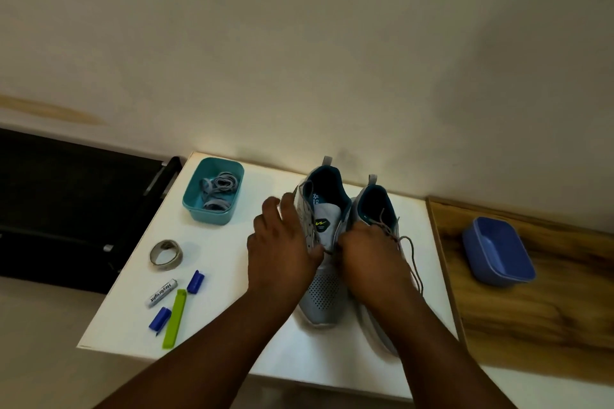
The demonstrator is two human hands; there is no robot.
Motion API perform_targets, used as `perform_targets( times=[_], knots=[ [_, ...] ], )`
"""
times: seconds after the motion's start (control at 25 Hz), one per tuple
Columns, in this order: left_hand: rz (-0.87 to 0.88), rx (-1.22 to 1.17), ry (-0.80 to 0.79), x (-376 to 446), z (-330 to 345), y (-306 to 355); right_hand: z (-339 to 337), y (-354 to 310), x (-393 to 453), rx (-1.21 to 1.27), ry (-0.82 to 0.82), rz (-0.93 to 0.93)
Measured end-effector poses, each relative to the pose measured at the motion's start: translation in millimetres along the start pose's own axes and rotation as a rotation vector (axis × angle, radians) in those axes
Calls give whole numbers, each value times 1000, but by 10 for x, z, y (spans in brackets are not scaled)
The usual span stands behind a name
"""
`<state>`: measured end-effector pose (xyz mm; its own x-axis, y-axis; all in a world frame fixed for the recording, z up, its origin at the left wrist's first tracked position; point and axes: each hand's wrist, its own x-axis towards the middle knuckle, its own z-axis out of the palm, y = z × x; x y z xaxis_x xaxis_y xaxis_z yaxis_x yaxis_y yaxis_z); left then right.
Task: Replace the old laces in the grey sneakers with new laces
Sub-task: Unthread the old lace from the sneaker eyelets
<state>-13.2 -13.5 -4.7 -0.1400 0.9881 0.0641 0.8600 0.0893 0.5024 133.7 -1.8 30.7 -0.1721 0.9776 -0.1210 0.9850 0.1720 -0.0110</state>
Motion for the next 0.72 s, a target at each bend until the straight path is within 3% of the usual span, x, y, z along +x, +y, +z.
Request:
perform_targets(
  times=[0.16,0.36,0.44,0.56,0.72],
  knots=[
    [-113,-120,-72,29,-19,-39,-122,174,-50,-11,-36,69],
    [-68,-101,-99,54,-39,-40,-498,549,-111,-139,27,352],
    [-73,-117,-119,68,-9,-59,-370,364,-123,-205,56,227],
    [-97,-175,-114,153,-2,-99,-2,32,-97,-44,61,24],
    [-26,-204,-102,267,-18,-164,5,38,14,200,-19,42]
  ],
)
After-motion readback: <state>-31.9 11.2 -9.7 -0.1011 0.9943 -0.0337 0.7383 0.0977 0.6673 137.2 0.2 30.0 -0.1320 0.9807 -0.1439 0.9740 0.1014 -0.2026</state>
